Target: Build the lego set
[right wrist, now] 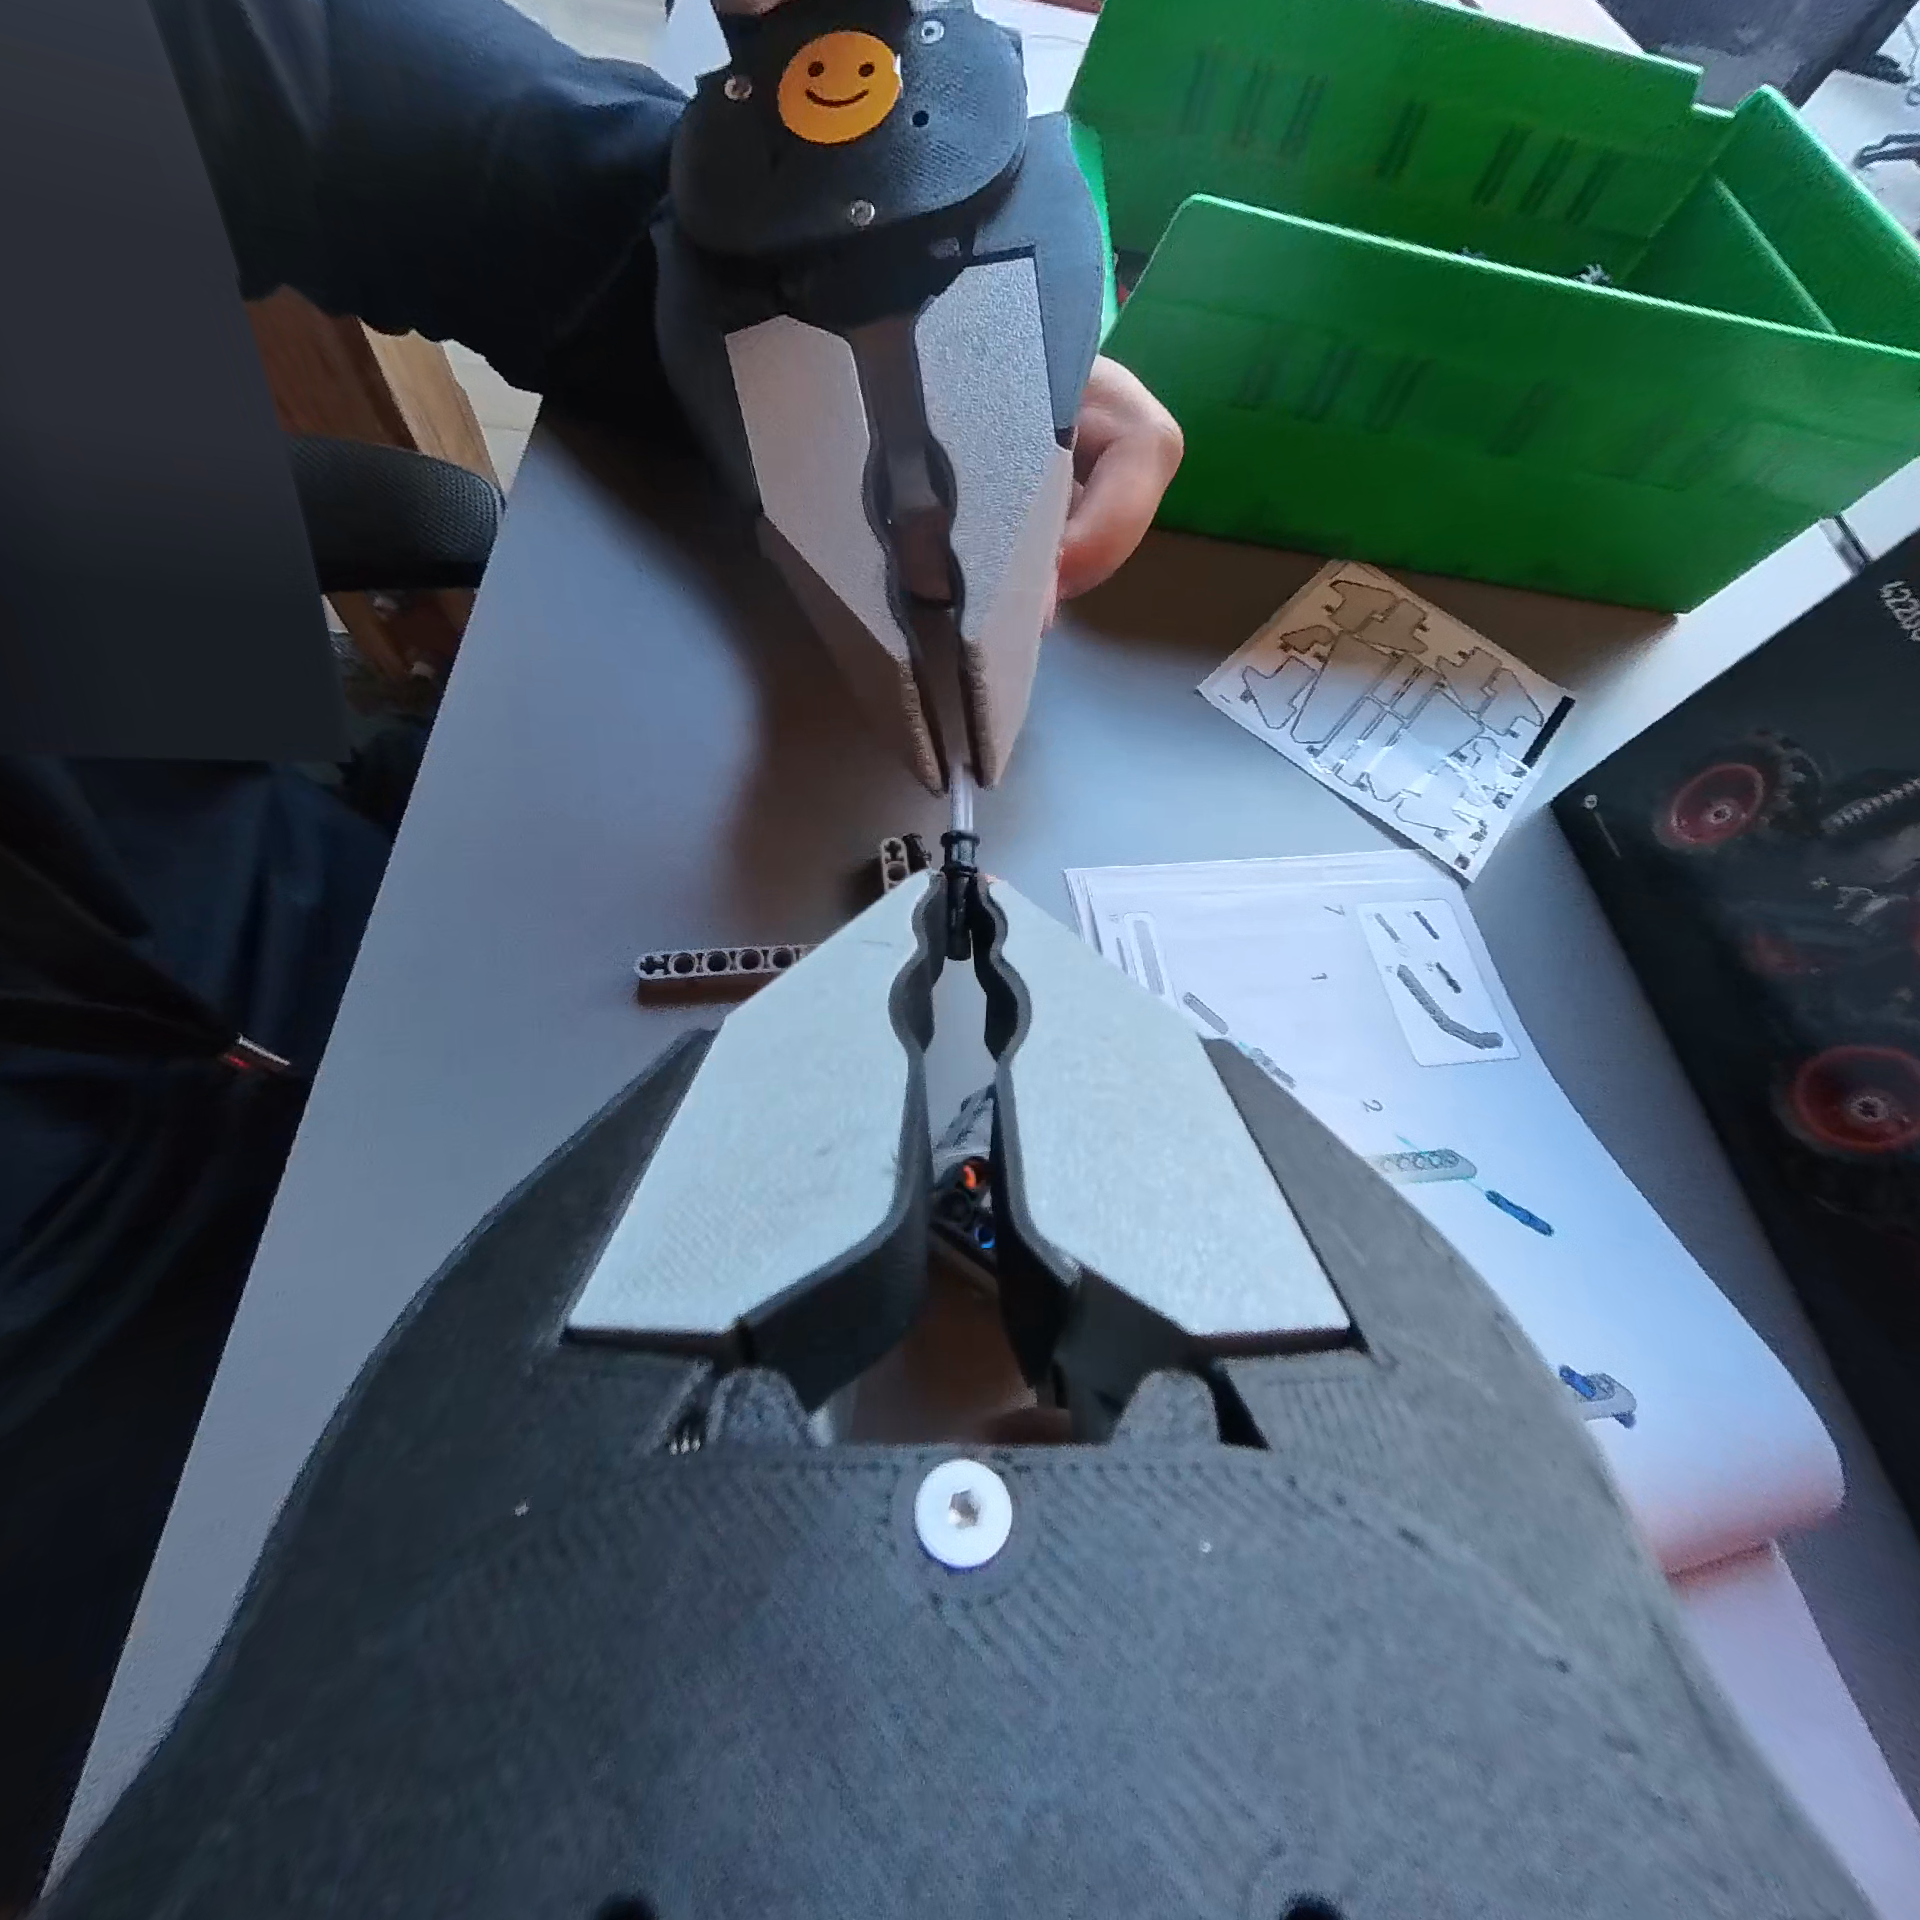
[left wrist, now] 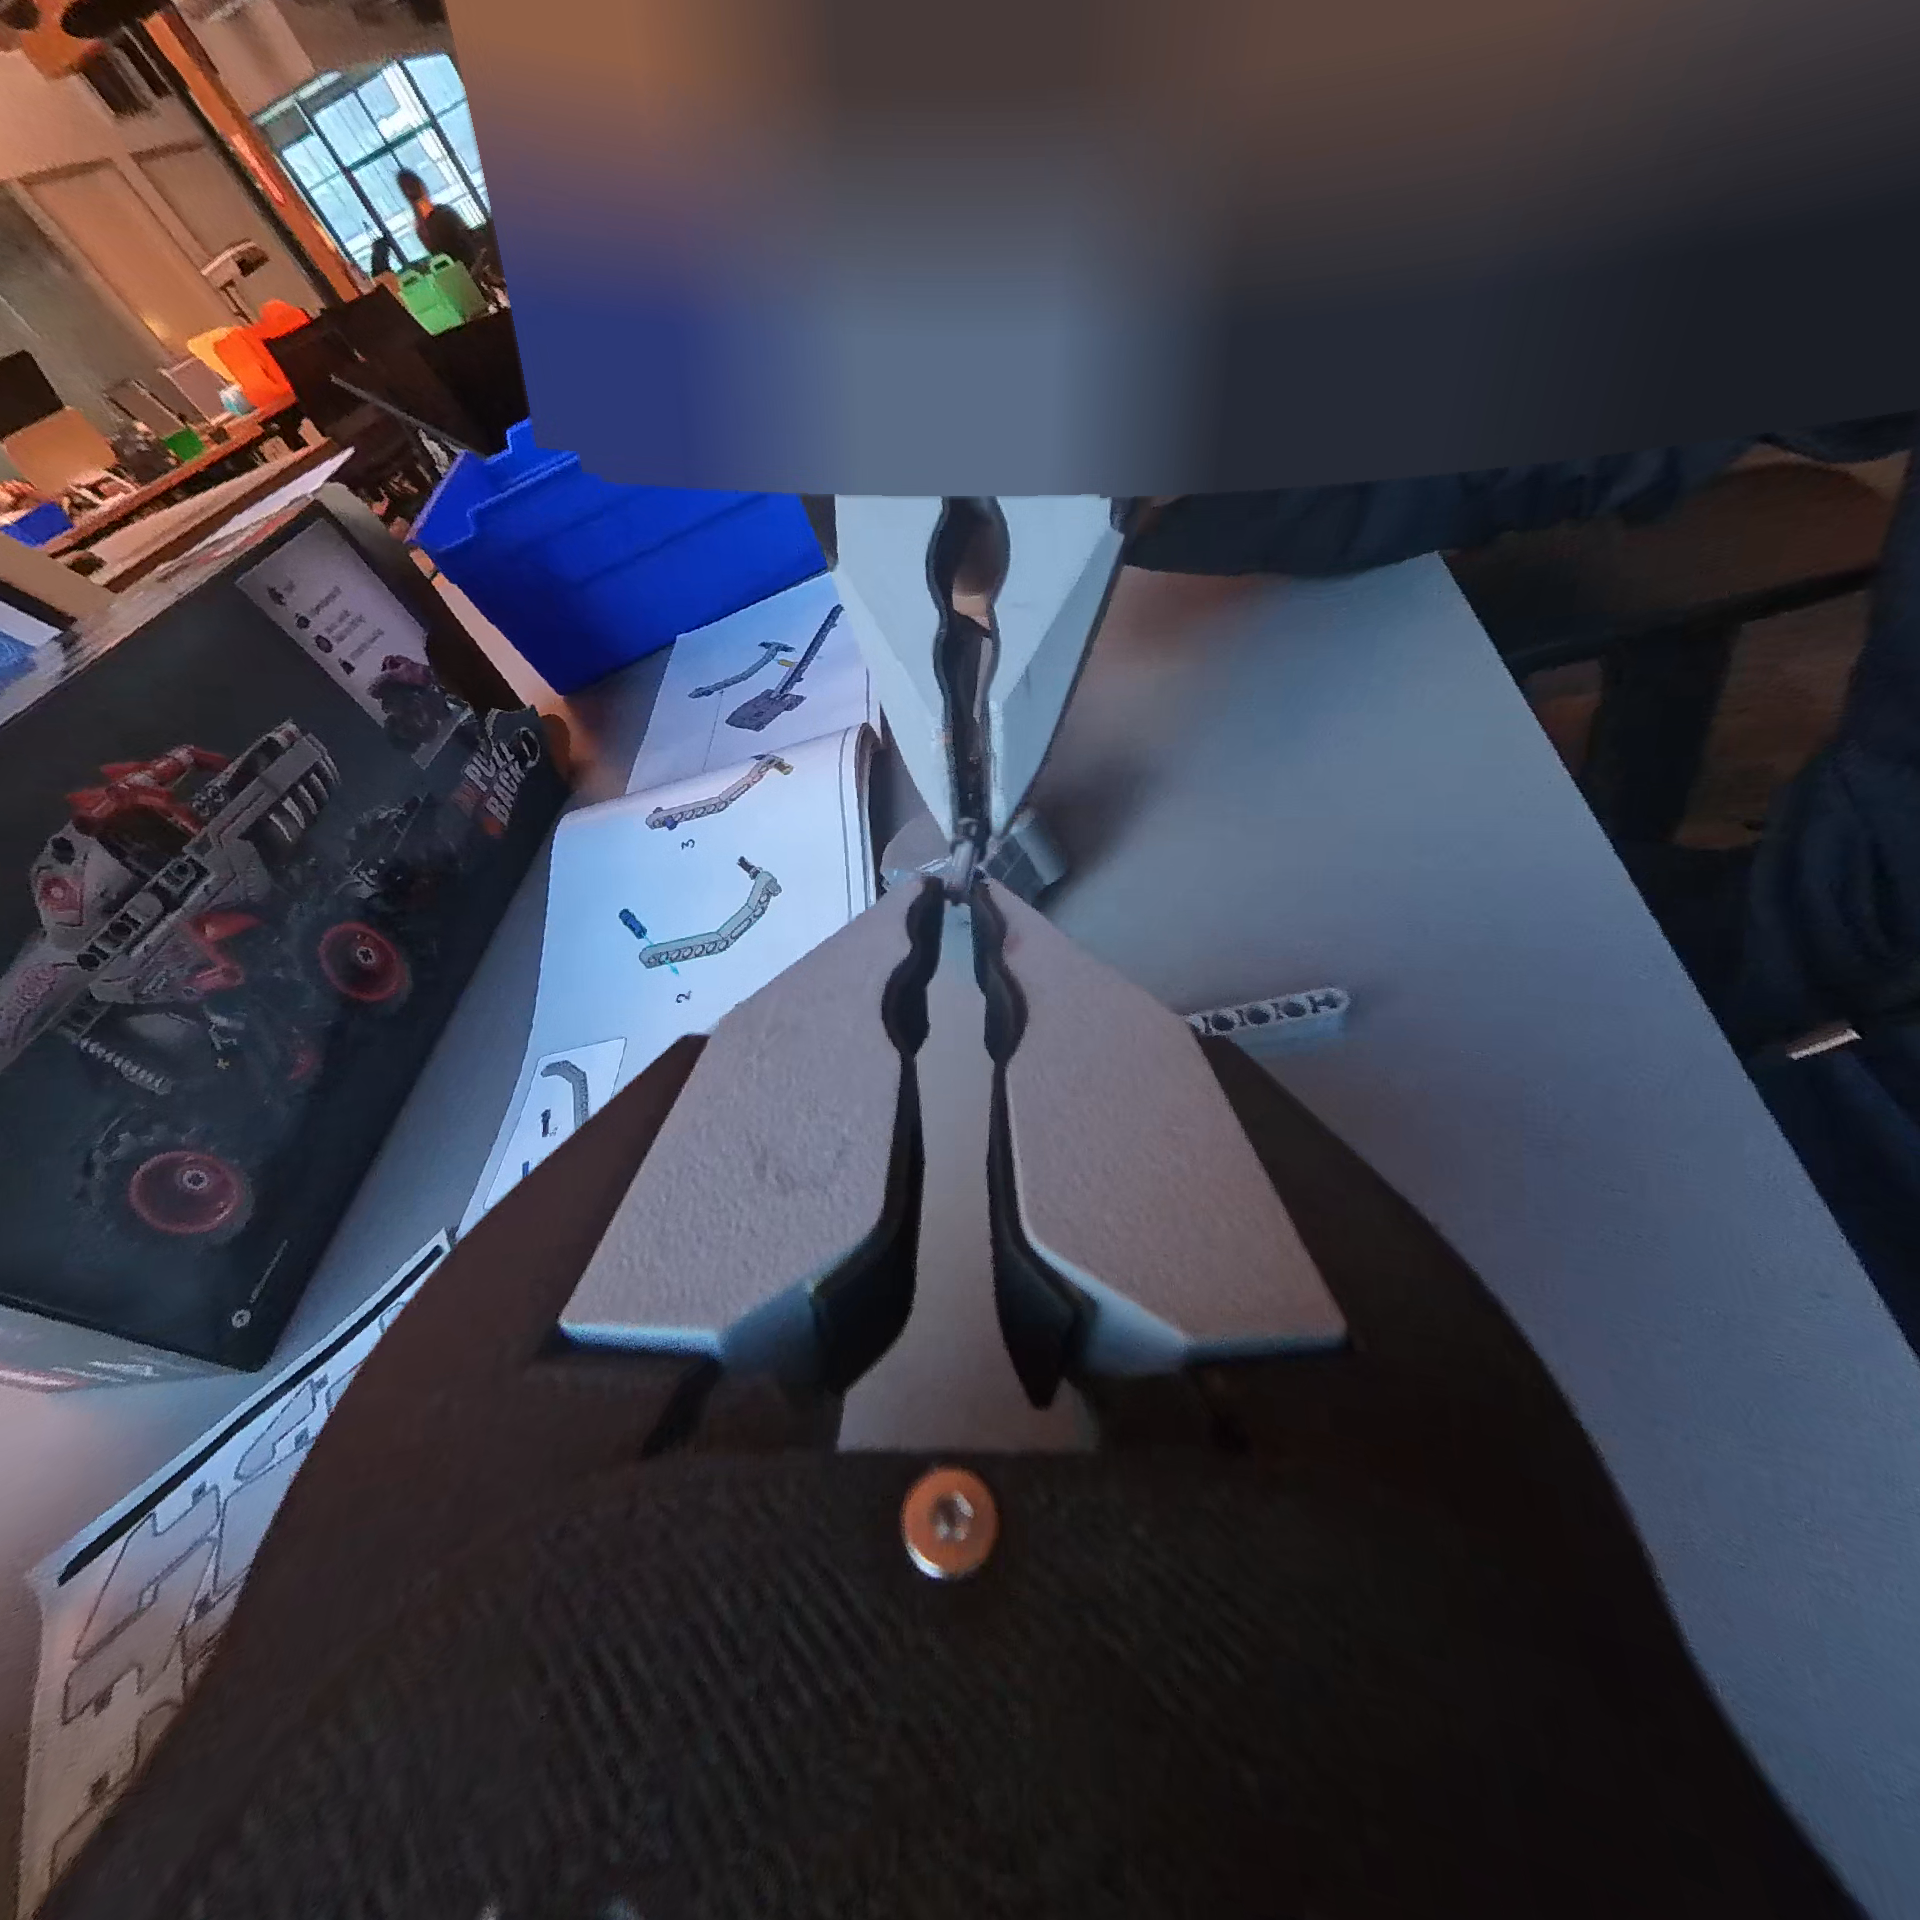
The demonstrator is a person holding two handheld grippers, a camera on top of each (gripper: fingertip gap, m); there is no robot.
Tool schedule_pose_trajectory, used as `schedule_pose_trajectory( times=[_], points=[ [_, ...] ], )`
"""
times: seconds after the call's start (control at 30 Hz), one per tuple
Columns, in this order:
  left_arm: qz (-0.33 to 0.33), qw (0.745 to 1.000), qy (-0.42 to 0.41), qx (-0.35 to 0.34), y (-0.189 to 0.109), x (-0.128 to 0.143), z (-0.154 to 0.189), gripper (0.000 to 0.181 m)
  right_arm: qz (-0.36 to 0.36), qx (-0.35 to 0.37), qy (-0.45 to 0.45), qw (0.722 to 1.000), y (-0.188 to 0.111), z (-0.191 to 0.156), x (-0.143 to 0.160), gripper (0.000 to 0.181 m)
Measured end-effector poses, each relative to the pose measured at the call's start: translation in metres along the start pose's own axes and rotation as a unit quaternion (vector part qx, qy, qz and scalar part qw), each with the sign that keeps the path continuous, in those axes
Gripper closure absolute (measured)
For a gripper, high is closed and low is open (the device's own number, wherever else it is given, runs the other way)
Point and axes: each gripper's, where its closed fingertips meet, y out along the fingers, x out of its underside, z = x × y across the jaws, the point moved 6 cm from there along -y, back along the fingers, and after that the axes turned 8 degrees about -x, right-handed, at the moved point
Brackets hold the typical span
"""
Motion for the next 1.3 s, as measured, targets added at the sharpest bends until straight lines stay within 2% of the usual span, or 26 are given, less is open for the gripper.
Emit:
schedule_pose_trajectory(
  times=[0.13,0.67,0.87,0.93,1.13,1.27,1.3],
  points=[
    [-0.008,1.0,0.014,0.005,0.0,0.001,0.001,0.178,-0.006,-0.001,-0.001,1.0,0.002,-0.001,0.001,0.179],
    [-0.053,0.997,-0.013,0.053,0.003,0.007,0.01,0.18,-0.031,-0.036,0.011,0.999,0.012,-0.007,0.01,0.179],
    [-0.037,0.996,-0.033,0.072,0.006,-0.001,0.018,0.18,-0.046,-0.047,0.003,0.998,0.024,-0.013,0.012,0.18],
    [-0.054,0.996,0.004,0.068,0.009,0.0,0.025,0.179,-0.054,-0.044,-0.006,0.998,0.03,-0.016,0.011,0.181],
    [-0.004,0.997,-0.032,0.073,0.004,-0.009,0.02,0.18,-0.009,-0.047,-0.002,0.999,0.022,-0.015,0.003,0.181],
    [0.012,0.998,-0.025,0.063,0.001,-0.011,0.015,0.179,0.005,-0.034,-0.015,0.999,0.013,-0.012,0.001,0.181],
    [0.016,0.998,-0.024,0.06,0.001,-0.012,0.014,0.179,0.006,-0.029,-0.015,0.999,0.013,-0.011,0.001,0.175]
  ],
)
